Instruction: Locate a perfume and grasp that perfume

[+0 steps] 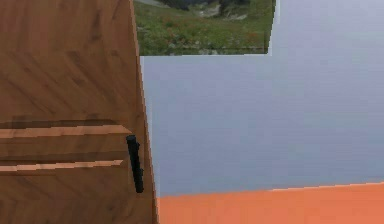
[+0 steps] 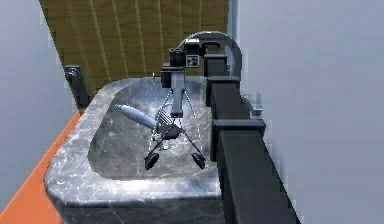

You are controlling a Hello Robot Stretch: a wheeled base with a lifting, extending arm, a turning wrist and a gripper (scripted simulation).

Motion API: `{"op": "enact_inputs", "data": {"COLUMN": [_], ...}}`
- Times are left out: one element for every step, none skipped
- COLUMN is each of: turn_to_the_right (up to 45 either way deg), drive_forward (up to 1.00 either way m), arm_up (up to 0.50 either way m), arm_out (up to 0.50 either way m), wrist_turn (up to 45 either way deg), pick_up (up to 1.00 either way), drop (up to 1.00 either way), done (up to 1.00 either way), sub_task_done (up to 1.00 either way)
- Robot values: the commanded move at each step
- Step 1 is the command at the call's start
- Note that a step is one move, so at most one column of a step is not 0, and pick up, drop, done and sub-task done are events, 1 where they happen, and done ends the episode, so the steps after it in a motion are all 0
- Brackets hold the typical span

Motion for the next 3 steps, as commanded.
{"op": "enact_inputs", "data": {"turn_to_the_right": [0.0,0.0,0.0], "drive_forward": [0.0,0.0,0.0], "arm_up": [0.0,0.0,0.0], "arm_out": [0.0,0.0,0.0], "wrist_turn": [45.0,45.0,45.0], "pick_up": [0.0,0.0,0.0], "drop": [0.0,0.0,0.0], "done": [0.0,0.0,0.0], "sub_task_done": [0.0,0.0,0.0]}}
